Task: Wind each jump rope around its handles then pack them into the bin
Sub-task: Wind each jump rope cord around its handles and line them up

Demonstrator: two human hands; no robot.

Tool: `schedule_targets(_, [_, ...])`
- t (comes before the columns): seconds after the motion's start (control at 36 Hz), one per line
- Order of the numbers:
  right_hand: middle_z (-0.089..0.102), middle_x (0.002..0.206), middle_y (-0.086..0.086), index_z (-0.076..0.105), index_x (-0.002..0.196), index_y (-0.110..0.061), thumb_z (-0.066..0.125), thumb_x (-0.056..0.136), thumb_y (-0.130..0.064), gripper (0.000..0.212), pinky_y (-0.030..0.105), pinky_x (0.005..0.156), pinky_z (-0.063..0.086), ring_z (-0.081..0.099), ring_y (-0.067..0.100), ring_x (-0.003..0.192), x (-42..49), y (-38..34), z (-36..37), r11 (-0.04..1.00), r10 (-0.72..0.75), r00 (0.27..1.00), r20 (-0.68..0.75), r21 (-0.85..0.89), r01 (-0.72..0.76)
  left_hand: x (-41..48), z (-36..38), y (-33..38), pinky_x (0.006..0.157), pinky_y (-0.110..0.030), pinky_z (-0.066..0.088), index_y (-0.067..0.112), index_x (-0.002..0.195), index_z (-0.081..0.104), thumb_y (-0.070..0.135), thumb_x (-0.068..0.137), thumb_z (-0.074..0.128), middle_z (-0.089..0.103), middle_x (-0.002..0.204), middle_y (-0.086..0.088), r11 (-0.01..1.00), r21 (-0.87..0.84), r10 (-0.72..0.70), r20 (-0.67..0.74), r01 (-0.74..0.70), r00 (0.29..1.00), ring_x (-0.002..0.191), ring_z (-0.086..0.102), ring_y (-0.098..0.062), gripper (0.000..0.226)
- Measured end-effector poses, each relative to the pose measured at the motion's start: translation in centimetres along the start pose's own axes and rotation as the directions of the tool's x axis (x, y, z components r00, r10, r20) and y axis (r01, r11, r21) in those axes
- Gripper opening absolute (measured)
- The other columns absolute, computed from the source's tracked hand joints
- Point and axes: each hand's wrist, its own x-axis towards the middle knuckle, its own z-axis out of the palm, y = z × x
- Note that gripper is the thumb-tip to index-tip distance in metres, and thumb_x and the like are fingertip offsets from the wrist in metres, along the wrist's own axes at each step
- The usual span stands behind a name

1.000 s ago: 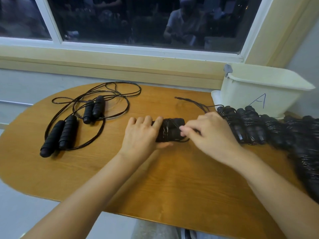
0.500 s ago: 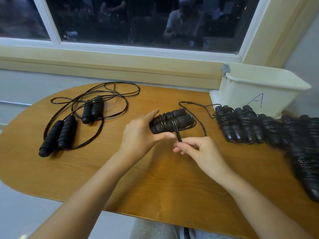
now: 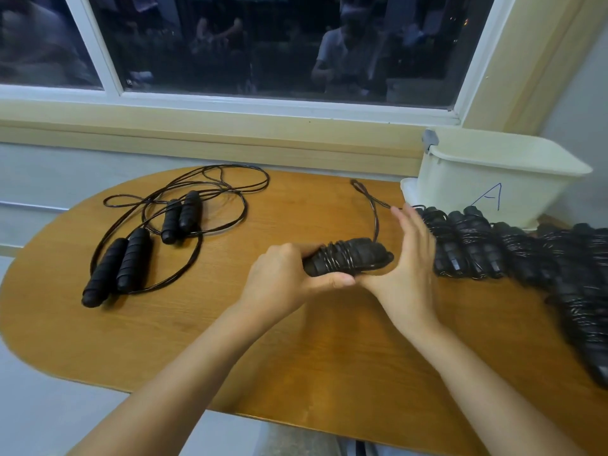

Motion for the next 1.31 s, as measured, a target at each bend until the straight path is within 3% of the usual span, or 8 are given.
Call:
schedule_targets(0.08, [0.052,0.145,0.003,0.04,0.145,-0.018,0.088,0.064,-0.034,0.095,0.055,0.118,0.022,0.047,0.022,0.132,0.9,1.1,-1.0,0.801,-0.517,0.847,0.123,-0.278,0.53,0.2,-0.2,0.3,0.046,-0.016,0.031,0.037,0.111,0.069,0.092,0.052,0.044,0.064,0.066,0.01,0.998,0.07,0.003,0.059,-0.007,0.998,0.057,0.055,-0.001,0.085])
schedule_targets(0.19, [0.071,0.12,0.0,0.062,0.134,-0.017,0.083,0.078,-0.027,0.06,0.066,0.115,0.023,0.07,0.016,0.097,2.0,2.2,-1.4,0.606,-0.712,0.659,0.241,-0.262,0.751,1.2,-0.9,0.7,0.052,-0.021,0.038,0.039,0.096,0.066,0.089,0.058,0.039,0.063,0.065,0.008,0.998,0.06,-0.011,0.18,0.0,0.984,0.057,0.055,-0.006,0.069])
schedule_targets(0.28, [0.072,0.116,-0.001,0.065,0.128,-0.018,0.078,0.076,-0.034,0.055,0.063,0.115,0.025,0.071,0.016,0.099,2.0,1.7,-1.6,0.75,-0.608,0.766,0.207,-0.167,0.64,2.0,-2.8,0.9,0.058,-0.016,0.05,0.025,0.138,0.05,0.081,0.062,0.04,0.07,0.083,0.0,0.953,-0.262,-0.096,0.212,0.151,0.973,0.063,0.067,-0.005,0.095])
schedule_targets(0.36, [0.063,0.12,-0.014,0.056,0.127,-0.037,0.078,0.073,-0.036,0.058,0.045,0.116,0.025,0.05,0.013,0.126,1.6,0.4,-1.8,0.98,-0.172,0.971,0.168,0.127,0.151,2.5,-4.2,0.2,0.077,-0.029,0.056,0.023,0.131,0.053,0.083,0.062,0.03,0.075,0.097,-0.008,0.695,-0.657,-0.173,0.24,0.291,0.955,0.084,0.073,-0.02,0.095])
schedule_targets(0.53, [0.074,0.107,-0.014,0.067,0.113,-0.036,0.075,0.084,-0.019,0.034,0.021,0.086,0.053,0.068,0.002,0.104,2.3,-0.2,-1.7,0.811,0.144,0.972,0.187,0.54,-0.224,2.3,0.1,1.7,0.09,-0.02,0.053,0.024,0.141,0.043,0.042,0.077,0.063,0.068,0.117,0.007,0.712,-0.692,-0.033,0.142,0.122,0.989,0.102,0.066,0.0,0.069])
schedule_targets(0.81, [0.077,0.098,-0.011,0.074,0.105,-0.024,0.07,0.086,-0.033,0.021,0.019,0.078,0.049,0.07,0.002,0.095,2.7,2.1,-1.6,0.653,0.368,0.881,0.298,0.591,-0.473,5.9,3.1,0.8,0.068,-0.024,0.054,0.015,0.148,0.035,0.016,0.085,0.069,0.075,0.082,0.005,0.753,-0.657,0.091,0.161,0.038,0.983,0.059,0.062,-0.016,0.071])
schedule_targets(1.06, [0.077,0.098,-0.005,0.075,0.106,-0.021,0.068,0.079,-0.043,0.036,0.029,0.088,0.051,0.07,0.008,0.098,2.9,4.0,-1.4,0.623,0.432,0.845,0.315,0.573,-0.532,8.3,4.5,0.3,0.079,-0.018,0.052,0.017,0.125,0.061,0.025,0.091,0.058,0.076,0.091,0.005,0.709,-0.694,0.061,0.241,0.128,0.969,0.085,0.068,-0.009,0.036])
schedule_targets(1.31, [0.076,0.1,-0.01,0.072,0.106,-0.024,0.067,0.082,-0.031,0.025,0.012,0.079,0.05,0.069,0.001,0.099,2.1,4.9,-0.4,0.635,0.306,0.887,0.346,0.62,-0.461,8.0,6.6,-1.0,0.062,-0.01,0.047,-0.004,0.098,0.07,0.008,0.083,0.063,0.074,0.078,-0.001,0.467,-0.853,-0.1,0.211,0.233,0.972,0.067,0.066,-0.003,0.02])
